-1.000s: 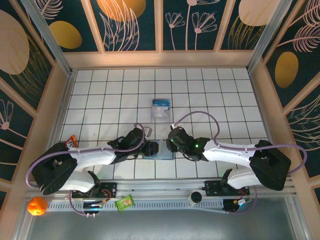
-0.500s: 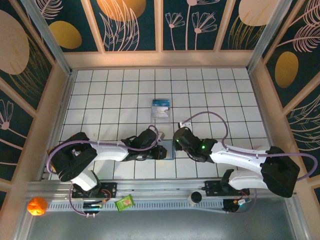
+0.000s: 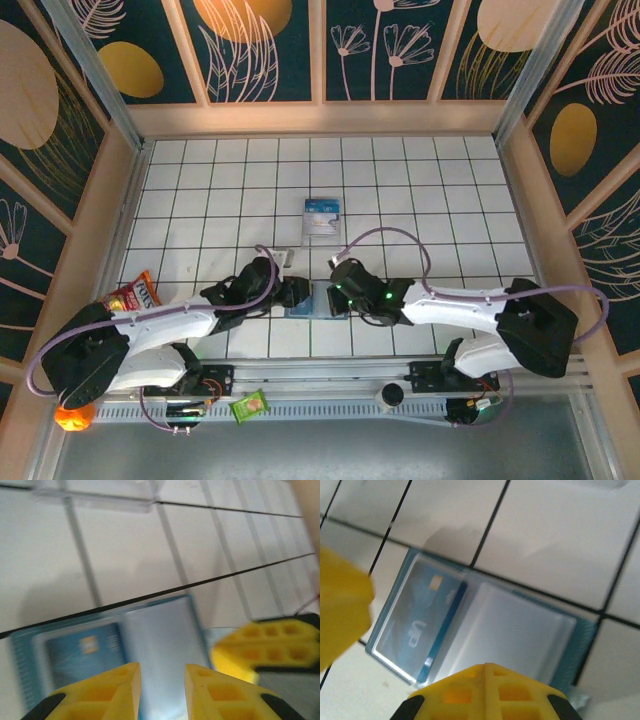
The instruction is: Take the credit cards out of the card holder
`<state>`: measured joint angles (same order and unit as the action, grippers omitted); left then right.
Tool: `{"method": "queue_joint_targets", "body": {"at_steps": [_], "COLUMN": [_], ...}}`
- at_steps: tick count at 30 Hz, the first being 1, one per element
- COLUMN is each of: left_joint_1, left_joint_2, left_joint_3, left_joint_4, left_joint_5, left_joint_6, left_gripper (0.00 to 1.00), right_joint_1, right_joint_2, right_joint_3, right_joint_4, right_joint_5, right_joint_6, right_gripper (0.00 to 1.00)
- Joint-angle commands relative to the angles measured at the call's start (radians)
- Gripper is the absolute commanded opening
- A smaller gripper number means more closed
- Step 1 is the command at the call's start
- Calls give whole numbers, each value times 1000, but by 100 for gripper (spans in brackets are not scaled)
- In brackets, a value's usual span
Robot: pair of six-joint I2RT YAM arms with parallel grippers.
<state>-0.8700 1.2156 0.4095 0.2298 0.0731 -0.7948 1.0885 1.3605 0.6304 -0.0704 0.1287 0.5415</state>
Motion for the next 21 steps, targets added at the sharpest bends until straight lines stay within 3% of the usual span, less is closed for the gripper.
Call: {"method": "queue_joint_targets", "body": {"at_steps": [1,11,17,21], "left_joint_1": [18,30,32,31], "left_joint_2": [1,15,-46,-71], "left_joint_3": [-49,-69,-80,-88], "left_joint_4": [-9,3,-39,-43], "left_joint_5": [-20,-23,-64,-71], "left_joint_6": [-15,-3,0,10], "left_gripper": [30,32,36,36], "right_joint_1": [29,67,73,62], "right_joint_2": [48,177,112,97], "right_joint_3": [11,18,80,130], "right_joint_4": [-6,-77,-104,-84], "right_joint_5": [-41,20,47,-26], "right_joint_6": [2,67,22,-21], "right_gripper": [4,0,2,8]}}
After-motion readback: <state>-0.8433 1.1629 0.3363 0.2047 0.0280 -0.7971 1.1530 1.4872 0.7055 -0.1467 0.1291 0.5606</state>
